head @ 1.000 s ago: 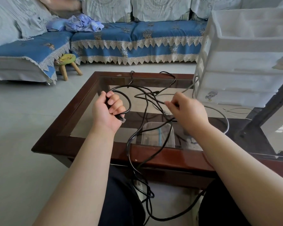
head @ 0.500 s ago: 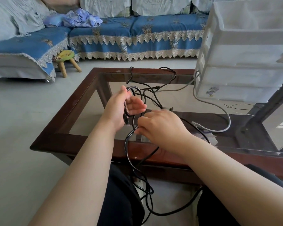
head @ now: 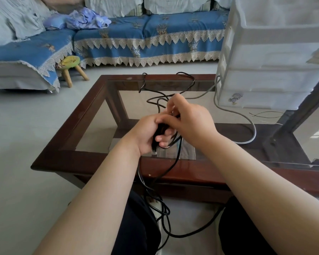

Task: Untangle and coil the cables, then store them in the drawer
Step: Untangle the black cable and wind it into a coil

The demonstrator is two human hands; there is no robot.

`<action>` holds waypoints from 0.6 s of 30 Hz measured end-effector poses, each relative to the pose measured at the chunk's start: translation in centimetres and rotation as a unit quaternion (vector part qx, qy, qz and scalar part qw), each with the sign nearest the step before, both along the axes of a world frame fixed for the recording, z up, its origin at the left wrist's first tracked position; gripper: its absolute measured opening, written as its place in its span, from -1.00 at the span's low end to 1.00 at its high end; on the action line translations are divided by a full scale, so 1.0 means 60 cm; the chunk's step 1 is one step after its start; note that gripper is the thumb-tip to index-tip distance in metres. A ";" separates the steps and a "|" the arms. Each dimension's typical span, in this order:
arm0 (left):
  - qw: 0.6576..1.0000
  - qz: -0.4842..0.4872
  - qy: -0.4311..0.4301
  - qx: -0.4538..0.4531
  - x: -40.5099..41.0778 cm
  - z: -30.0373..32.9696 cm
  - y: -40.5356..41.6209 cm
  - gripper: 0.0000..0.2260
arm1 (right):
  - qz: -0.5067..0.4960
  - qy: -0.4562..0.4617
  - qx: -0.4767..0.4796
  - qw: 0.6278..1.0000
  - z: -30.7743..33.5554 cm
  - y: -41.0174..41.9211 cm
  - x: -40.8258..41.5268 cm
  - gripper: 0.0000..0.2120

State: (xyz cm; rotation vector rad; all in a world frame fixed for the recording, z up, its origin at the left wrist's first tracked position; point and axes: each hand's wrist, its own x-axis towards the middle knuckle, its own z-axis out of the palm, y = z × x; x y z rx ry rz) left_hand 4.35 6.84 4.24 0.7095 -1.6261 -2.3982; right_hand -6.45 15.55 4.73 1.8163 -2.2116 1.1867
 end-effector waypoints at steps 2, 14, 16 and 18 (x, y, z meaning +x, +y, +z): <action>0.998 -0.013 0.010 0.063 -0.002 -0.003 -0.001 -0.50 | -0.007 -0.020 0.004 1.000 -0.003 -0.004 -0.005 -0.66; 0.965 0.062 0.143 0.211 0.018 0.004 -0.031 -0.49 | -0.024 -0.447 0.084 0.890 -0.009 -0.002 -0.026 -0.38; 0.966 0.070 0.138 0.207 0.014 0.007 -0.027 -0.47 | 0.049 -0.585 0.101 0.803 -0.015 -0.006 -0.009 -0.44; 0.965 0.074 0.139 0.208 0.011 0.006 -0.023 -0.47 | 0.106 -0.703 0.074 0.699 -0.018 -0.009 -0.001 -0.55</action>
